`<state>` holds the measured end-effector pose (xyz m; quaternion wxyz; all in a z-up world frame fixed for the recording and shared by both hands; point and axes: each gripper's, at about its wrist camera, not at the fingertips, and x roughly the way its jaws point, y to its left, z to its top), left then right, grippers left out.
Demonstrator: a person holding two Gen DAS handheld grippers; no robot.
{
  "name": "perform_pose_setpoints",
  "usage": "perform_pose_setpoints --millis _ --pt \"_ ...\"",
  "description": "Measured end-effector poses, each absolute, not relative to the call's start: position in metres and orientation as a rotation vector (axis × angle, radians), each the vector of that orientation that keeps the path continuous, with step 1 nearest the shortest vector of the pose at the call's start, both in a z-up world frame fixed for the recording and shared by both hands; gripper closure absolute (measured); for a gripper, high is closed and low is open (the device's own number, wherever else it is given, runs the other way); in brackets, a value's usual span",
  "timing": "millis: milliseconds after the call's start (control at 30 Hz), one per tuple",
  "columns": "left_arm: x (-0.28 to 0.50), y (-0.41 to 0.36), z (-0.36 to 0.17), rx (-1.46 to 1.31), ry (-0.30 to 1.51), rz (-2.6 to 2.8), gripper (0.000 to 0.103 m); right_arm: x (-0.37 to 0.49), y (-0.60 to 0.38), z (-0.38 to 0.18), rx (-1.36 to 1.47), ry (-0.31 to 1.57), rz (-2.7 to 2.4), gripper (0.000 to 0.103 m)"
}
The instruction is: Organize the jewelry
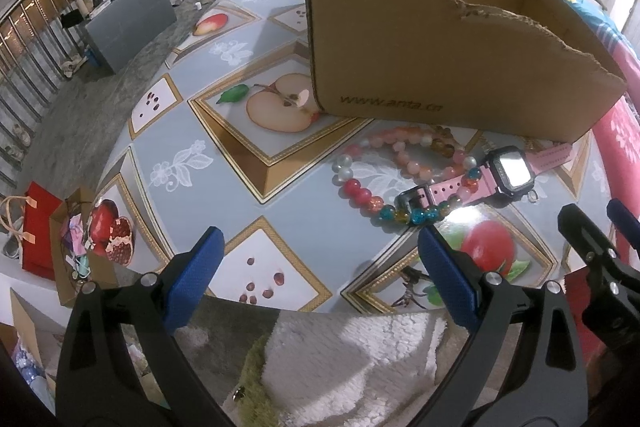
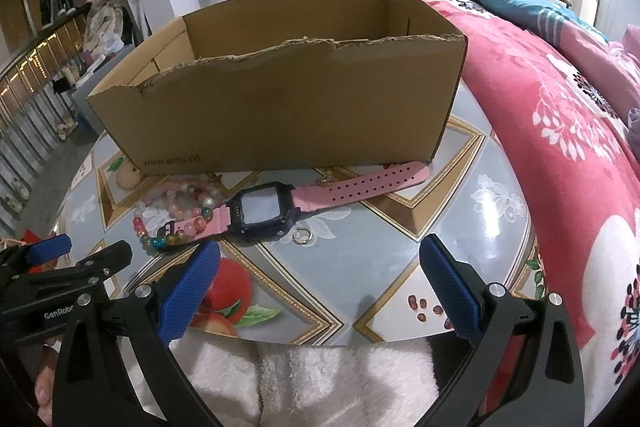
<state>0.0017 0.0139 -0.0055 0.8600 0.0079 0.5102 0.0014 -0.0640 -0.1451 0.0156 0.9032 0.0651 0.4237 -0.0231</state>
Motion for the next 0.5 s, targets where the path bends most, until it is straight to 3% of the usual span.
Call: perform_pose_setpoints --millis 233,500 --pt "0.0 0.027 -0.005 -0.005 0.985 -0.133 0.009 -0.066 -0.144 0.019 0.137 0.824 0.03 0.006" --pt "0.014 0.068 -0.007 -0.273 0.922 -0.254 0.008 -0.052 -0.123 0.024 0.141 0.812 0.181 0.036"
